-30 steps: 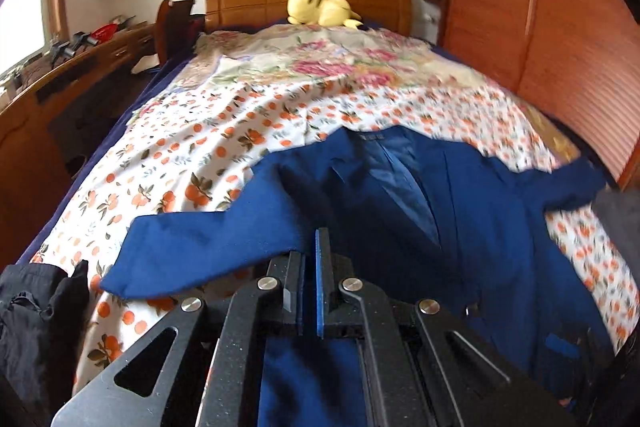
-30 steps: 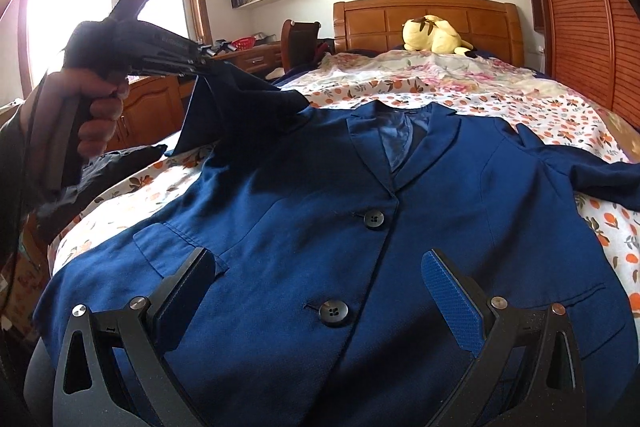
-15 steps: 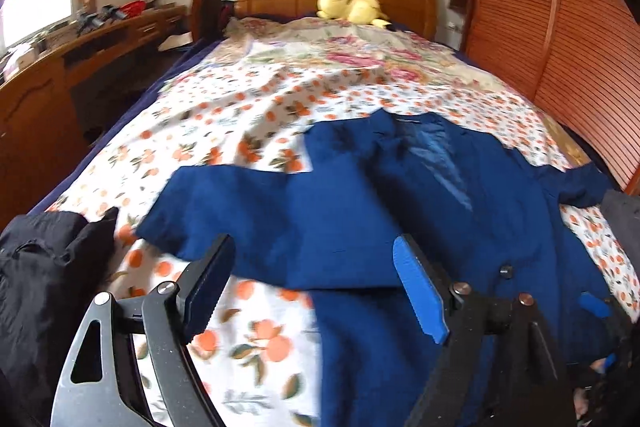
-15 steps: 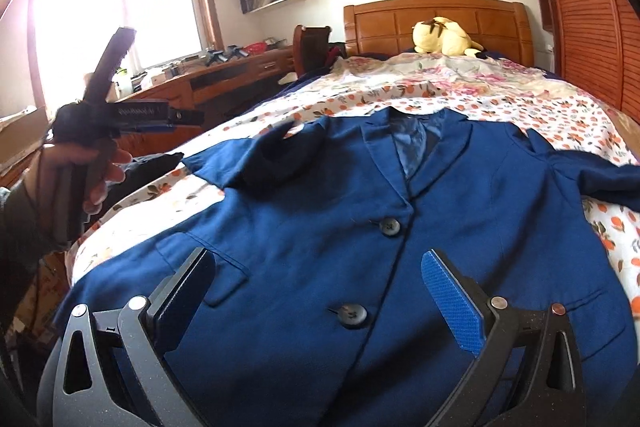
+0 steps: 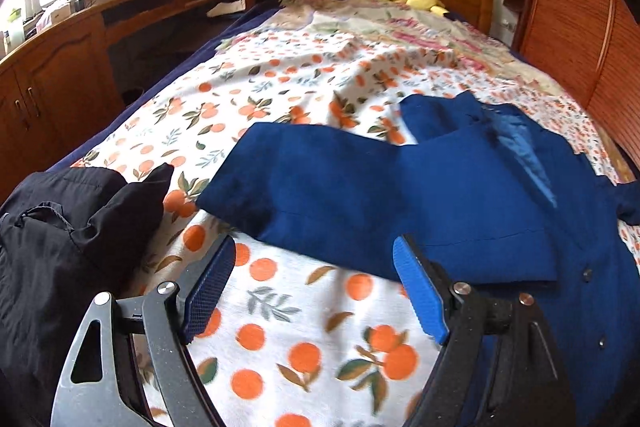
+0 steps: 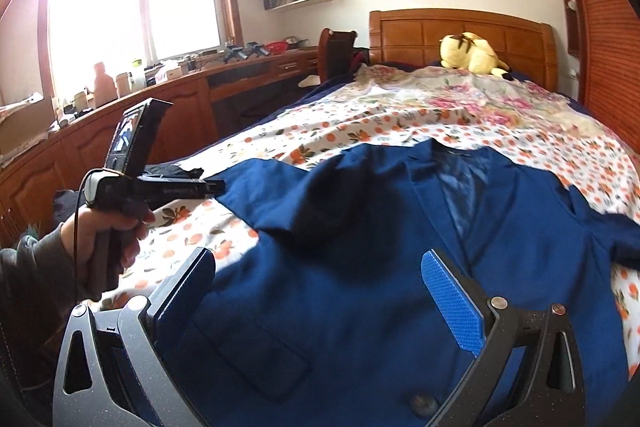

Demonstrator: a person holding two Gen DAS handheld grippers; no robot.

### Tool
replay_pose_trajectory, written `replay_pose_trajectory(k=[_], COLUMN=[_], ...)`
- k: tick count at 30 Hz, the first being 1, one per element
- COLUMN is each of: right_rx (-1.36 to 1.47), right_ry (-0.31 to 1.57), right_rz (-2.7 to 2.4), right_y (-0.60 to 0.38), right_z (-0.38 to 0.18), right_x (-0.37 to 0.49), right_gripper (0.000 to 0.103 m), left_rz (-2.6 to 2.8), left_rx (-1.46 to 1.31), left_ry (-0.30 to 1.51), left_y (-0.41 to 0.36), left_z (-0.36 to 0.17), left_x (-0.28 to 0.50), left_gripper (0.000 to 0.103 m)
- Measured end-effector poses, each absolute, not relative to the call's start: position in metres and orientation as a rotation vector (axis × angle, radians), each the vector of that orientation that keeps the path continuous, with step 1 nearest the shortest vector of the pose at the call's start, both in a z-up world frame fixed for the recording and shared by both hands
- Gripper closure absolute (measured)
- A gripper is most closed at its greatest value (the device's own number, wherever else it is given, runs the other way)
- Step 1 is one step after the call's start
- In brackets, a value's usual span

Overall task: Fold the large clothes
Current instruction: 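Lift the held sleeve with the left tool, fold it across the blazer body, open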

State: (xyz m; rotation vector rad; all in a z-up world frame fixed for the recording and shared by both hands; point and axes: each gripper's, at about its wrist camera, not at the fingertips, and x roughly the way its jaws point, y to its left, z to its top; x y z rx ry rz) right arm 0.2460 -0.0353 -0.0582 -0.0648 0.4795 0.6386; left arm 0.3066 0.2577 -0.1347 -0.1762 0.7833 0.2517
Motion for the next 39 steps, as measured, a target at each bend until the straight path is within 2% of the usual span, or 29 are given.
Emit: replay_pose_trajectory(k=[10,18,20,22,23,24,25,26,32,39], right_rx=[-0.076,0.018,0.015,0.004,0.0,-0.009,-0.013,-0.019,-0.051,-0.103], right_ry=[0.548,0.586,0.582,0.58,0.579,0.578,0.577,0.577,0.563,0.584], right_rz=[0.668,0.675,0.672,0.668,0.667,0.663,0.662,0.659,0.641,0.565], right_y=[-0.007,-0.01,-0.008,-0.006,-0.006,-0.003,-0.003,-0.002,-0.003,-0.035], right_z=[-0.102,-0.111,-0.11,-0.111,-0.111,-0.112,-0.11,-0.11,-0.106,-0.087], right_x=[0.273,0.296,0.294,0.292,0.289,0.289,0.286,0.284,0.277,0.254], right_gripper=[0.0,0.0,0.0,0.0,0.0,0.0,0.0,0.0,0.0,0.0], left_rz=[0.273,0.284,0.256,0.247,0.238,0.239,0.239,0.235,0.17,0.018], left_rx=[-0.256,-0.352,-0.361,-0.356,-0.349,-0.333,-0.302,-0.285,-0.164,-0.15], left_ry=[0.877,0.92,0.916,0.919,0.916,0.916,0.913,0.914,0.788,0.683], left_y=[0.289,0.296,0.295,0.293,0.291,0.289,0.285,0.284,0.238,0.174], left_z=[-0.164,-0.181,-0.18,-0.18,-0.179,-0.178,-0.175,-0.172,-0.106,-0.041], left_x=[0.331,0.353,0.358,0.363,0.365,0.367,0.369,0.37,0.351,0.318], left_gripper=[0.021,0.021,0.03,0.05,0.055,0.066,0.091,0.098,0.098,0.098])
